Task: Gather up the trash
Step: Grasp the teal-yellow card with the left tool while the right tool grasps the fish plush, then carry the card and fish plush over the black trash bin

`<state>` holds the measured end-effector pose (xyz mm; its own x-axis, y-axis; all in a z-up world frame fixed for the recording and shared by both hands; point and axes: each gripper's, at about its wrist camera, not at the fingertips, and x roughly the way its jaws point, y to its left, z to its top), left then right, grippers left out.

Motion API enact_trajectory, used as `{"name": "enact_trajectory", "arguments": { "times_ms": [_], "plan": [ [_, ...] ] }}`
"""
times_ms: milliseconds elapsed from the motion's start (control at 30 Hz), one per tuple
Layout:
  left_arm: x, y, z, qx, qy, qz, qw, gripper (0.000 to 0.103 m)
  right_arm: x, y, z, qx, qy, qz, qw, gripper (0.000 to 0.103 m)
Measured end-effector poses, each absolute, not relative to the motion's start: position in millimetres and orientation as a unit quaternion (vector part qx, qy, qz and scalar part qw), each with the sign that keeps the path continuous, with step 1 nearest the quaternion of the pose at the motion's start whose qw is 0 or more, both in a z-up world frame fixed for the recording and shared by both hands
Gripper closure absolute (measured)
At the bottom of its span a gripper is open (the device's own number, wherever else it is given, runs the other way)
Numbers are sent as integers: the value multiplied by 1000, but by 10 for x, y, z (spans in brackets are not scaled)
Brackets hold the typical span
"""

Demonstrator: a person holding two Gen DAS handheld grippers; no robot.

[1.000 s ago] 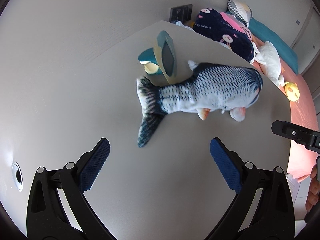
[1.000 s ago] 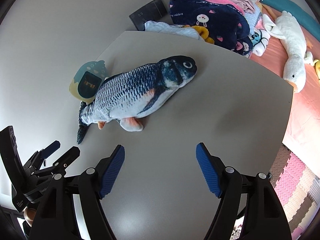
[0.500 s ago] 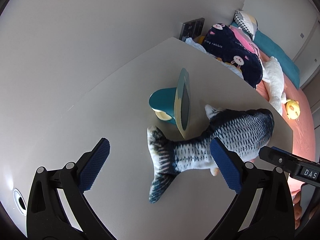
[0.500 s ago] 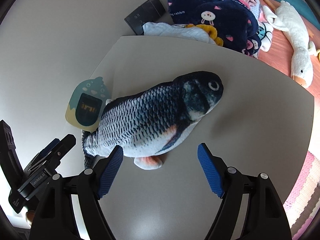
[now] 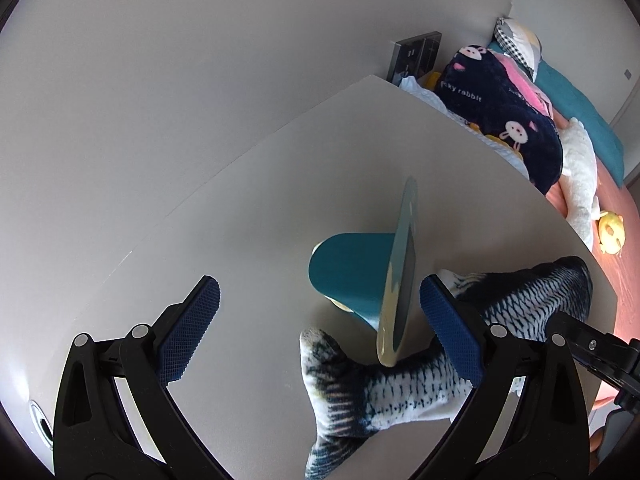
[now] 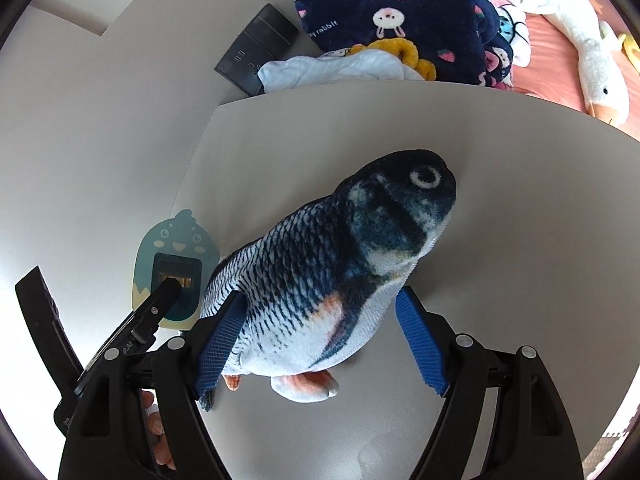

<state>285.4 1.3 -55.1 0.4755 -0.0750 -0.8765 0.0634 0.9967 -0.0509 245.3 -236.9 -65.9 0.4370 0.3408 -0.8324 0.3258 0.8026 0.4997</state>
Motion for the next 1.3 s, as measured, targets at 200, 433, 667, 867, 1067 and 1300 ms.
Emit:
{"name": "enact_trajectory", "arguments": {
  "times_ms": [200,433,667,867,1067,1300],
  "plan": [
    [2983,-13,-652,-8,520,-39,853,6,2524,-2337,-650,290,526,25,799,68],
    [3031,-91,-744,4,528,-44,848,6,2357,-2471,-565,270,515,24,813,76],
    [3016,-222,-795,25,525,-54,849,20,2128,-2650,-483,239,516,8,822,76],
    [2948,-338,-764,40,511,-73,855,38,1944,-2793,-413,226,513,-4,828,76],
    [2752,-331,-723,22,503,-78,860,41,1753,-2859,-286,209,507,-10,836,76],
    [2358,-410,-512,24,488,-91,868,41,1473,-2944,-145,201,494,-13,846,76]
  ]
}}
